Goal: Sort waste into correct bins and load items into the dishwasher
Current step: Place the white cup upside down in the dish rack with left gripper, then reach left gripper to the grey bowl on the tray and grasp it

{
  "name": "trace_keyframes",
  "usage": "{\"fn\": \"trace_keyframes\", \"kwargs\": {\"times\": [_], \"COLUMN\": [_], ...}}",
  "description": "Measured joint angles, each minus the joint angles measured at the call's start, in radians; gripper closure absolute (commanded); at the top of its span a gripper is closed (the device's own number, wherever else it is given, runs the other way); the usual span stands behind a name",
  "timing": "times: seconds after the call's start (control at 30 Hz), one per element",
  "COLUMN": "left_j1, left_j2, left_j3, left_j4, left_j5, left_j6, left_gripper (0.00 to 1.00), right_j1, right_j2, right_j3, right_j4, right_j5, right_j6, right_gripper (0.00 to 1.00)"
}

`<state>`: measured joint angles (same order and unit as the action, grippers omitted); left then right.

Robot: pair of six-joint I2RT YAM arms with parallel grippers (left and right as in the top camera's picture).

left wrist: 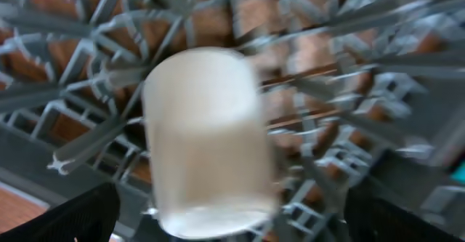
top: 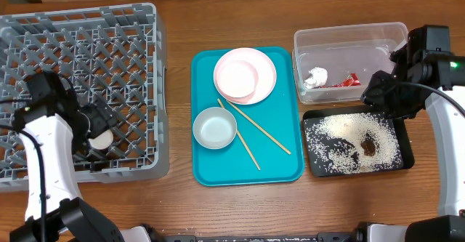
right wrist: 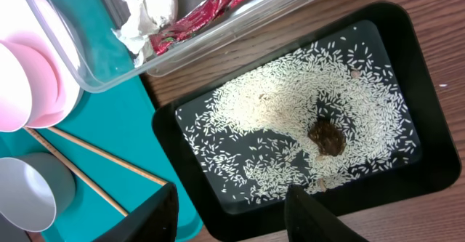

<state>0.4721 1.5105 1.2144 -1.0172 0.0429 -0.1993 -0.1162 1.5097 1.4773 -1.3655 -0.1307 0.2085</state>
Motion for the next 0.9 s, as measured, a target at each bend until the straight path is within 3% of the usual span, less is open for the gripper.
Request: {"fn": "trace_keyframes", "kwargs": {"times": [0.23,0.5,0.77,0.9], "left_j1": [-0.155,-0.595,-0.848,-0.893], "left_j2": [-0.063,-0.062,0.131,0.246], "left_j3": [0.063,0.066,0.066,0.066], "left_j4": [0.008,0.008,0.05,0.071], "left_j5": [0.109,0.116,0.11,0.111], "left_j6": [0.027,0.062,0.072,0.073], "left_gripper": [0.0,0.0,0.0,0.07], "right_j1": [0.0,0.0,0.0,0.0], "right_j2": [0.0,0.0,0.0,0.0], "right_j3": [0.0,0.0,0.0,0.0], "right_j4": [0.0,0.0,-0.001,-0.001], "right_j5": [0.0,0.0,0.0,0.0], "right_j6": [0.0,0.0,0.0,0.0], "right_gripper": [0.5,0.5,0.49,0.49]}}
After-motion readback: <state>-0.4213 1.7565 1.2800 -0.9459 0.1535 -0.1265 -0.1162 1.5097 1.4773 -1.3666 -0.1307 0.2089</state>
